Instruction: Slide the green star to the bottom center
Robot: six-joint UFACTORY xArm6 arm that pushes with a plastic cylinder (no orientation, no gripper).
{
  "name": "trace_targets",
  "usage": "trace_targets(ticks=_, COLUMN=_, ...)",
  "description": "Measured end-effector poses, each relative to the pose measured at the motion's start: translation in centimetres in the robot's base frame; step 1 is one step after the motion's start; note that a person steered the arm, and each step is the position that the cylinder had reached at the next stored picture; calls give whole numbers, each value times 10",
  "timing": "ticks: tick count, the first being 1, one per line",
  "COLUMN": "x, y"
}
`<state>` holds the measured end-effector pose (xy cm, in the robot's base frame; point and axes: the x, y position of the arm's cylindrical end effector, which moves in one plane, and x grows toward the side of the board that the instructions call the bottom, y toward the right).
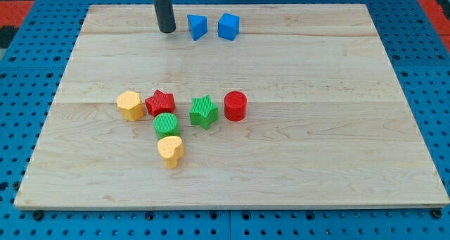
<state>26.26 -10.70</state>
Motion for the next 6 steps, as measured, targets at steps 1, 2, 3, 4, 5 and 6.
trace_targets(ticks=1, x=29, y=29)
trace_targets(ticks=2, x=89, y=69)
trace_targets(ticks=3, x=130, y=52)
trace_targets(ticks=4, x=185, y=59)
trace_targets(ticks=5, x=201, y=114)
trace_targets(ticks=6, x=209, y=68)
